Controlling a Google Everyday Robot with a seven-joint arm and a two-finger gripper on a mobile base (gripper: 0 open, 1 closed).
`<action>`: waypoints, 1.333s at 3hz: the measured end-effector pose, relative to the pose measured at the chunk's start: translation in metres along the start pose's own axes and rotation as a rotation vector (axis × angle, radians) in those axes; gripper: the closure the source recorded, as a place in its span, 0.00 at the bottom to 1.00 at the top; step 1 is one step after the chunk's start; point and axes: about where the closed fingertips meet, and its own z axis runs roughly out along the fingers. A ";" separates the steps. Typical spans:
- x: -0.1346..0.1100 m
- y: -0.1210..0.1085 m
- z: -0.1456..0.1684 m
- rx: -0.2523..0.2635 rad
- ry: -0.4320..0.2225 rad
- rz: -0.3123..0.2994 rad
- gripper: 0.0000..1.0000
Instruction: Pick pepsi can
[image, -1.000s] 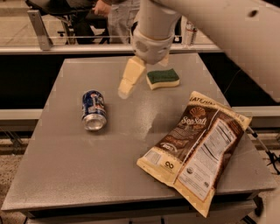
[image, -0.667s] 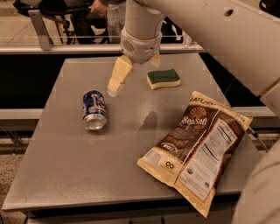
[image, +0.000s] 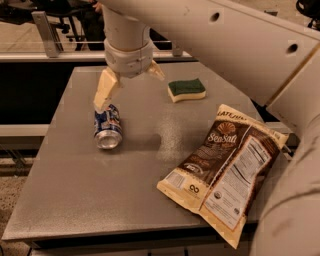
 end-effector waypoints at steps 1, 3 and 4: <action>-0.002 0.009 0.005 0.061 0.015 0.064 0.00; -0.009 0.029 0.027 0.028 0.067 0.127 0.00; -0.011 0.043 0.035 -0.001 0.088 0.141 0.00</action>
Offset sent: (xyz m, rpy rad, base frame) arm -0.0091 0.0181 -0.0255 -0.0946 0.0458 -0.1747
